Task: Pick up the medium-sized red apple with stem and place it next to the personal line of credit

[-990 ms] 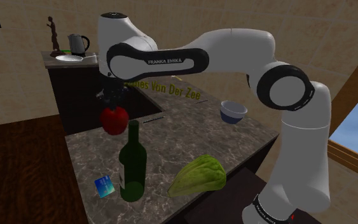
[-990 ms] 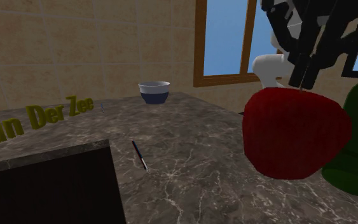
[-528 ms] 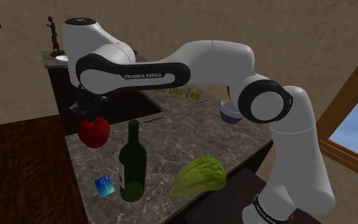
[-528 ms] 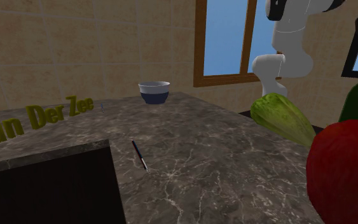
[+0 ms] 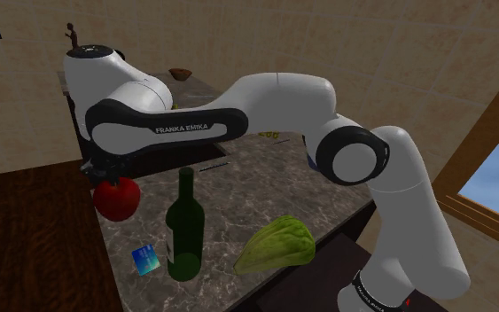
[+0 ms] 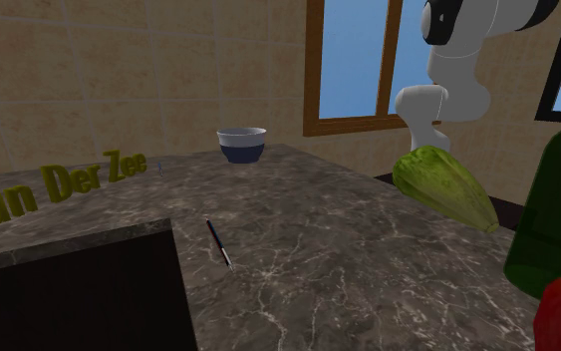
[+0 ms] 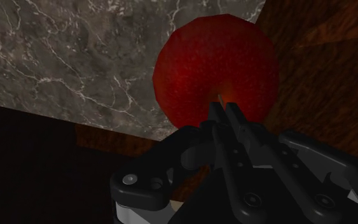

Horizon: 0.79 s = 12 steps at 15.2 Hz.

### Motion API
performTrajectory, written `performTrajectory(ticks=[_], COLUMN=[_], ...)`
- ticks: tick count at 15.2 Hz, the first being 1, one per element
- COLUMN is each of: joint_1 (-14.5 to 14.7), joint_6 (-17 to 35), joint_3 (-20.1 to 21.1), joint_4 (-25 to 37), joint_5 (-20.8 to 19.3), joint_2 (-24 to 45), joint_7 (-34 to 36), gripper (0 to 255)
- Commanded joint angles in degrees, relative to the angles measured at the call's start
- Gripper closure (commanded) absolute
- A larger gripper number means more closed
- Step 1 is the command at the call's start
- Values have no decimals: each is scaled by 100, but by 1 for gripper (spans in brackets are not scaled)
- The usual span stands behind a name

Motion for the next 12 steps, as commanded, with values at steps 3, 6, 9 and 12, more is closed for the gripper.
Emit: performTrajectory(ticks=[3,6,9,12], joint_1=[-25,-38,-38,-38], joint_6=[291,452,451,451], joint_3=[-11,-17,-18,-18], joint_4=[-271,-425,-423,-423], joint_5=[-27,-44,-44,-44], joint_2=[24,36,37,37], joint_7=[69,108,108,107], gripper=[255,255,255,255])
